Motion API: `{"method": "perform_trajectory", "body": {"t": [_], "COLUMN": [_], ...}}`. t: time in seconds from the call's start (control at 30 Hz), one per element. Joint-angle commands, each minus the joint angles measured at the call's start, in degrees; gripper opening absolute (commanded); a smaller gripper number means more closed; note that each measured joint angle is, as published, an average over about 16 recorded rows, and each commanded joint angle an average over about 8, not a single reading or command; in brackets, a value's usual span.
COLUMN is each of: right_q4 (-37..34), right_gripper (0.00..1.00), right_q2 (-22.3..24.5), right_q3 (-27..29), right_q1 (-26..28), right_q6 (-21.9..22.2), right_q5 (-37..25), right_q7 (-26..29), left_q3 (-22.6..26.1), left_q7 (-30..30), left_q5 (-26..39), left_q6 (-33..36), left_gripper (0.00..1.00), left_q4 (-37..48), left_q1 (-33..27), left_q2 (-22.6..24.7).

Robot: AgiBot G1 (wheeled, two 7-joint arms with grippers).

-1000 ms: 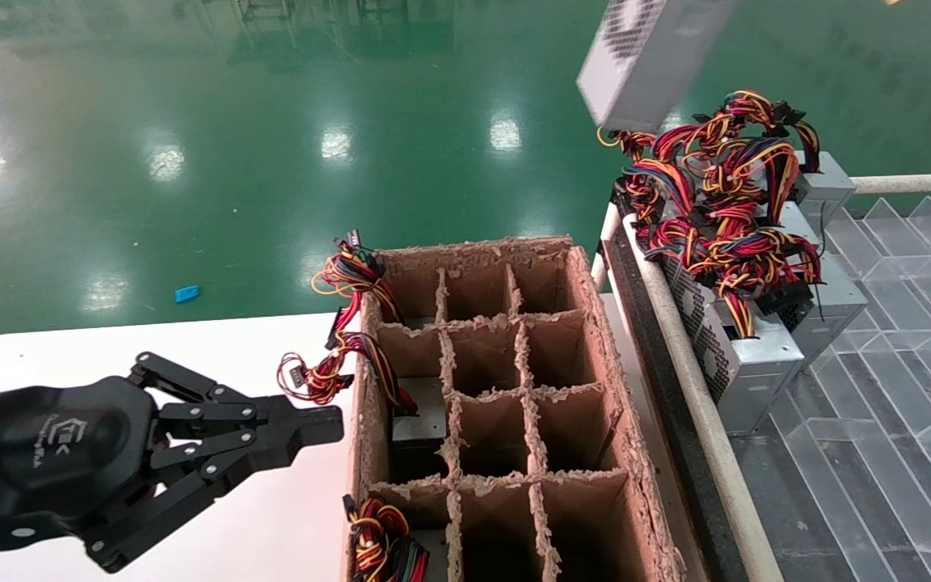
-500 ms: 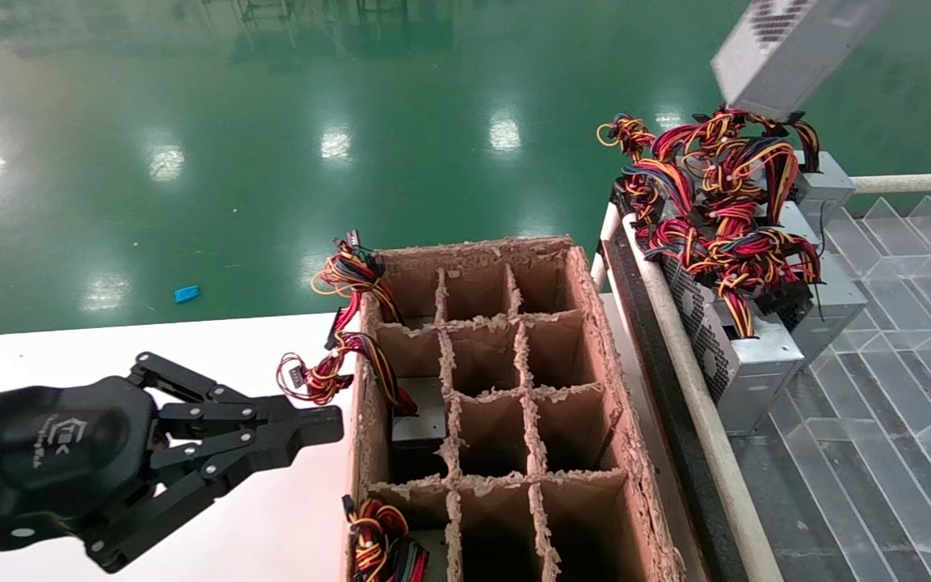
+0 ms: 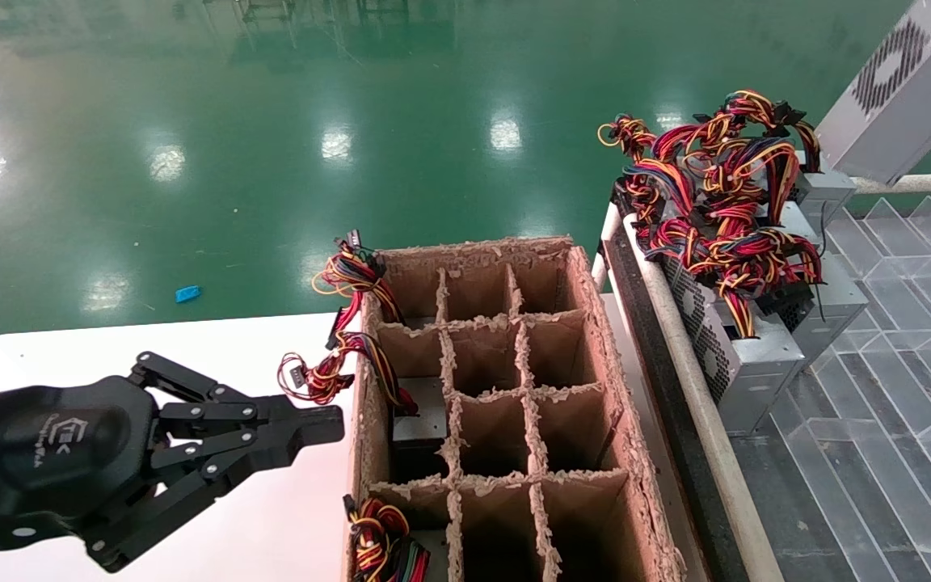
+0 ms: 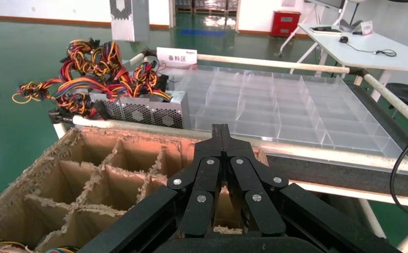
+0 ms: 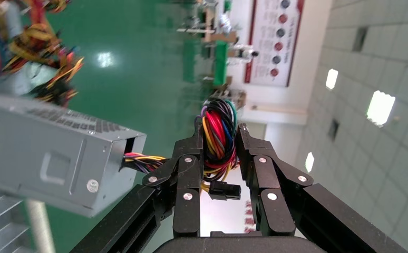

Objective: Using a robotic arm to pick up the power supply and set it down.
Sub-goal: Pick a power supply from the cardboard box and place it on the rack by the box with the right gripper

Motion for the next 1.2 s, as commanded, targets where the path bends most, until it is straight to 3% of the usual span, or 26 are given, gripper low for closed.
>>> {"method": "perform_trajectory", "body": {"t": [0.03,0.77,1.2], "right_q4": [-0.05,-0.98,-2.53], "right_gripper": [0.00,0.00,0.00], "right_q2": [0.68,2.40,1.84], "right_q3": [0.15,1.74,2.26], "right_q1": [-1.22,-14.25,-16.49], "right_q6": [0.46,7.57,10.60], "right_q5": [-0.39,0.76,0.56], "right_q7": [0.68,5.21,5.31], "left_q3": [0.00,0.00,0.00], "left_q7": [0.00,0.00,0.00], "left_q5": [0.00,0.00,0.00], "left_q6": [0.00,0.00,0.00], "left_gripper": [0.00,0.00,0.00], "left_q4": [0.00,0.00,0.00], "left_q1": [0.00,0.00,0.00], "left_q2": [0.00,0.00,0.00]}}
